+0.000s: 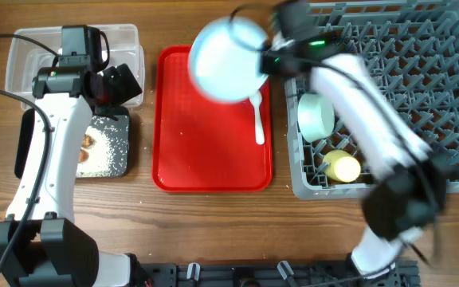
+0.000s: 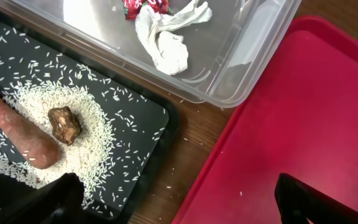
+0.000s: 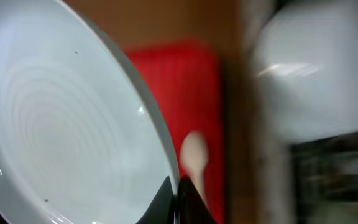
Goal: Sort waste into correct bins and load items into the dishwasher rack
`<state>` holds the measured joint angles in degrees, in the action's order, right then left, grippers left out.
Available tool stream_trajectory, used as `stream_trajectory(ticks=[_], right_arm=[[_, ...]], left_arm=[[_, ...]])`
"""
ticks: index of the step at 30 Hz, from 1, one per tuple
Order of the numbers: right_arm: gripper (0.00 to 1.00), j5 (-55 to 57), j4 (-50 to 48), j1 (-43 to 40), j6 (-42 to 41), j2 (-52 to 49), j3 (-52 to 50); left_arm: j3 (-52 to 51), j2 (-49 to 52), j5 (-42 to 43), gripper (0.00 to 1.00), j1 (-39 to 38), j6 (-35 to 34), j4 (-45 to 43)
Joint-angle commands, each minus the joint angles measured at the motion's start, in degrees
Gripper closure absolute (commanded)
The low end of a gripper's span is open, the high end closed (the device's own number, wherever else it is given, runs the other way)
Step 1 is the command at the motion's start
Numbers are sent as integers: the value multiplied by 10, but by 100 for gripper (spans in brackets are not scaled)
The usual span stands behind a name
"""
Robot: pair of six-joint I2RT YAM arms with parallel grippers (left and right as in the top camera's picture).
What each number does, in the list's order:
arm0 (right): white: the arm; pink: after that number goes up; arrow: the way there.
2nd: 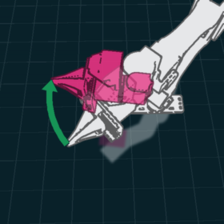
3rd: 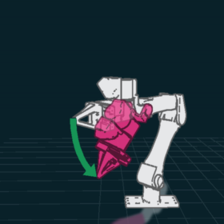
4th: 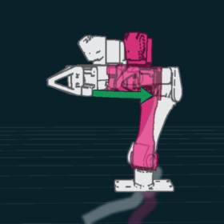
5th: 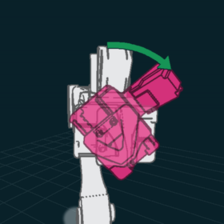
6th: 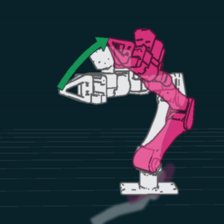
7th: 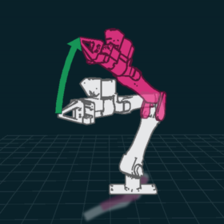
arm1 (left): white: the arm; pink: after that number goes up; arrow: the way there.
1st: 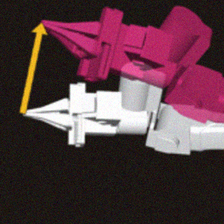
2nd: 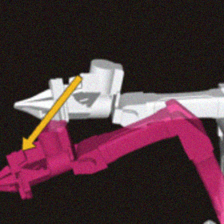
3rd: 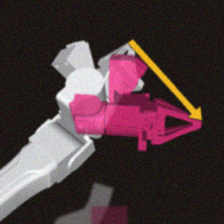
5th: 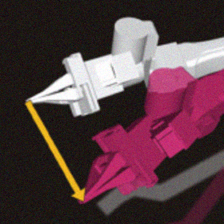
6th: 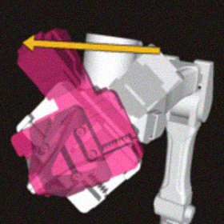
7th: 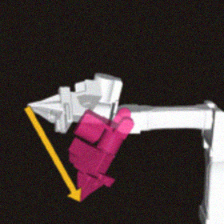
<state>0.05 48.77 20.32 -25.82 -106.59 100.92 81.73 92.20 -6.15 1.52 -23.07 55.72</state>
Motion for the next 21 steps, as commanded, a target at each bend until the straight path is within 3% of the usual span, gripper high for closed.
stream_trajectory(ticks=[1,7,13,21], right_arm=[[96,259,6,-30,73,124,19],[96,491,46,-43,256,171,17],[96,572,48,-43,402,153,-23],[96,602,39,-58,423,92,-36]], left_arm=[[7,-3,-4,0,4,3,-2],[7,-3,-4,0,4,3,-2],[7,-3,-4,0,4,3,-2],[7,-3,-4,0,4,3,-2]])
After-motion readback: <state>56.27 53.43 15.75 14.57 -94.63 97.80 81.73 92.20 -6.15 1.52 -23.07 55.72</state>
